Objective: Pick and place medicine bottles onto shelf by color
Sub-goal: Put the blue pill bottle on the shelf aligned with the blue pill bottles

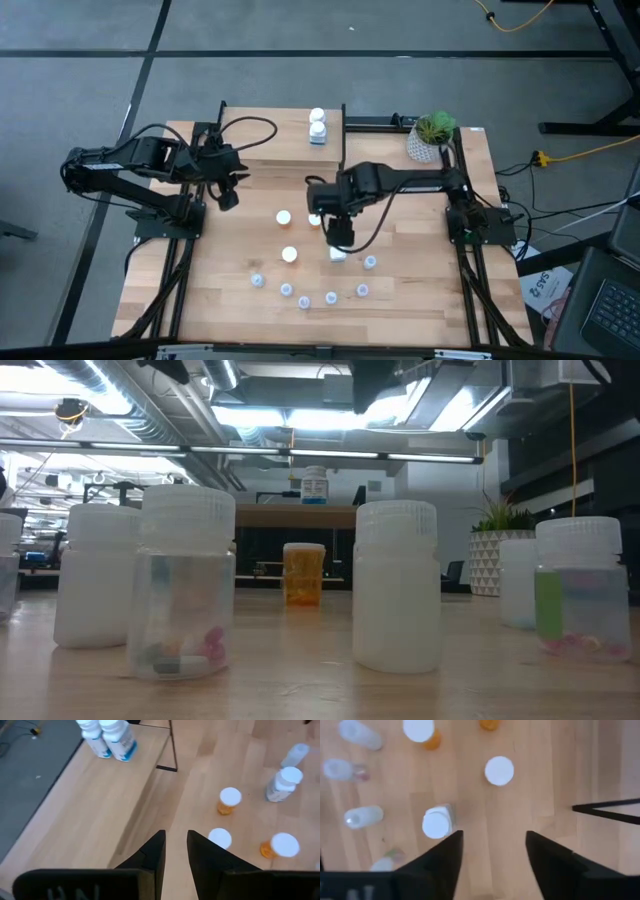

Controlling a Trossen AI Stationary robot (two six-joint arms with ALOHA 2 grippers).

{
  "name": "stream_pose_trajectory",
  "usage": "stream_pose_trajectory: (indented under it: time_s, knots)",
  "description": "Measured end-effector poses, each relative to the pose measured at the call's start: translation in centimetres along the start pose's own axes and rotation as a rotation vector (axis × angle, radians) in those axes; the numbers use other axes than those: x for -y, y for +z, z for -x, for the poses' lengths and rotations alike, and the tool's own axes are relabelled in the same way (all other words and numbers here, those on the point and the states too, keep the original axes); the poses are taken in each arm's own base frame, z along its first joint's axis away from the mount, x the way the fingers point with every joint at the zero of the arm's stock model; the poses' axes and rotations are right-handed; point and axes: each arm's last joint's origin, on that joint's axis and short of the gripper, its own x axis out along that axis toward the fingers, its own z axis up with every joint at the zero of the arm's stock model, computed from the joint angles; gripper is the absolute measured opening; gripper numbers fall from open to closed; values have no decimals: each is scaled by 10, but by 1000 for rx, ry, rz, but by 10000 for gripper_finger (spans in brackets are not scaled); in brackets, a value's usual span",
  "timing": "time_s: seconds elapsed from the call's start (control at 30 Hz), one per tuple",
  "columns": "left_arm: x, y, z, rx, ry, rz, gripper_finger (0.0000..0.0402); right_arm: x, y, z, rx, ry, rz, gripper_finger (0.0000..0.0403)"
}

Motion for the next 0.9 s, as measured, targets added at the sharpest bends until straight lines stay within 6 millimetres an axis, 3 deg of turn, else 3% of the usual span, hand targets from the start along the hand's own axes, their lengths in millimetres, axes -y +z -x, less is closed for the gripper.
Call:
stream_pose_trajectory:
  time_s: [0.13, 0.27, 0.5, 0.73, 0.9]
  knots:
    - [1, -2, 0, -20, -25, -6, 73, -10, 3, -6, 11, 7, -32, 262]
    - [0, -5, 0, -52, -18, -19, 73, -22, 1, -11, -15, 27, -79, 268]
    - [-1, -8, 0, -81, -11, -32, 73, -60, -17, -1, -65, 146, 124, 261]
    - [-1, -9, 0, -90, -10, -41, 73, -91, -33, 9, 18, -17, 165, 259]
    - [-1, -9, 0, -92, -9, -43, 73, -100, -37, 11, 63, -104, 175, 259]
